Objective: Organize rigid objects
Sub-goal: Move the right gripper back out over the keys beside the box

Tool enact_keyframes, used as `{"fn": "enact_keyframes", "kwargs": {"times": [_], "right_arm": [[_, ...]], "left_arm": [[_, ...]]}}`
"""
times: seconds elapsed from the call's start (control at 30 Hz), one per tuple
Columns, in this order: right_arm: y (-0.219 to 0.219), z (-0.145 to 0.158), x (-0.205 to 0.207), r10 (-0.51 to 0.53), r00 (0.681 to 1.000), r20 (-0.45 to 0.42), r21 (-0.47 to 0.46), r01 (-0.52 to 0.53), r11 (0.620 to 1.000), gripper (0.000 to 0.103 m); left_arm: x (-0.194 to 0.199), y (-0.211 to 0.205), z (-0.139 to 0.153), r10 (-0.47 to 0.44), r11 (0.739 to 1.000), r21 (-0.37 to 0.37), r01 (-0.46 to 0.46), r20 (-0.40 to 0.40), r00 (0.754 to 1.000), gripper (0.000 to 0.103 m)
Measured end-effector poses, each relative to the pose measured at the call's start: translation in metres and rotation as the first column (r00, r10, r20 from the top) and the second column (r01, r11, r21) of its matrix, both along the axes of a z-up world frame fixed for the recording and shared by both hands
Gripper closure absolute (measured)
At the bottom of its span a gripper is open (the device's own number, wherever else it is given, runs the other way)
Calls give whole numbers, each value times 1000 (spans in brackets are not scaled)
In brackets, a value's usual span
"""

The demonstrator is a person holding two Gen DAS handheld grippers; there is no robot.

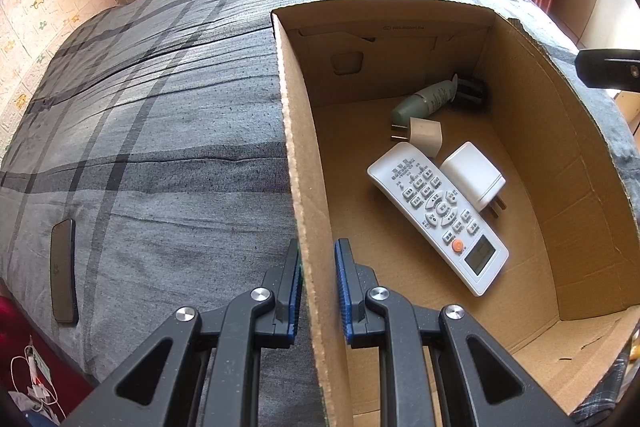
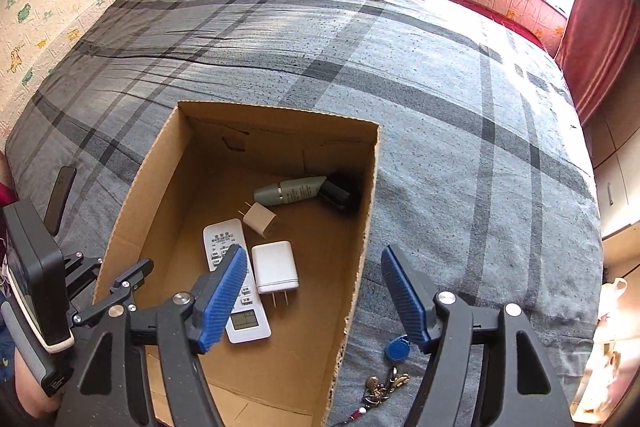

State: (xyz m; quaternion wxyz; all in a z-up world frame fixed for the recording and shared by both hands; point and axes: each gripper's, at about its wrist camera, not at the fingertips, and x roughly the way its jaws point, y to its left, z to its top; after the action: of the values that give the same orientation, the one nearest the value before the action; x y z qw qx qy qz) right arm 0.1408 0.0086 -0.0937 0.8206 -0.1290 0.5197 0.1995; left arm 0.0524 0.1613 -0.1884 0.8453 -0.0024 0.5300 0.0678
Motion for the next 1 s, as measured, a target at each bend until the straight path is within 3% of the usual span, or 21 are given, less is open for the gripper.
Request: {"fn": "enact_keyframes", "kwargs": {"times": [0.07,0.17,0.3,0.77,1.0], "right_arm": [[-11,4,-2,-13,1000,9,8,13,1000,15],[-27,9,-4,-33,999,20,8,33,999,12],[-47,14,-8,-52,998,38,19,52,998,0],[-107,2,-23,-134,990,50,-1,134,991,0],[-135,-29,-37,-175,985,-1,2,175,985,0]], "left_arm": [[0,0,0,0,1000,1,0,0,1000,85],[0,0,0,0,1000,3,0,-1,1000,85],[0,-1,0,1,1000,3,-1,-1,1000,85],[0,0,-1,4,1000,0,-4,-1,1000,85],[0,-2,-1,1,1000,6,-1,-2,1000,85]]}}
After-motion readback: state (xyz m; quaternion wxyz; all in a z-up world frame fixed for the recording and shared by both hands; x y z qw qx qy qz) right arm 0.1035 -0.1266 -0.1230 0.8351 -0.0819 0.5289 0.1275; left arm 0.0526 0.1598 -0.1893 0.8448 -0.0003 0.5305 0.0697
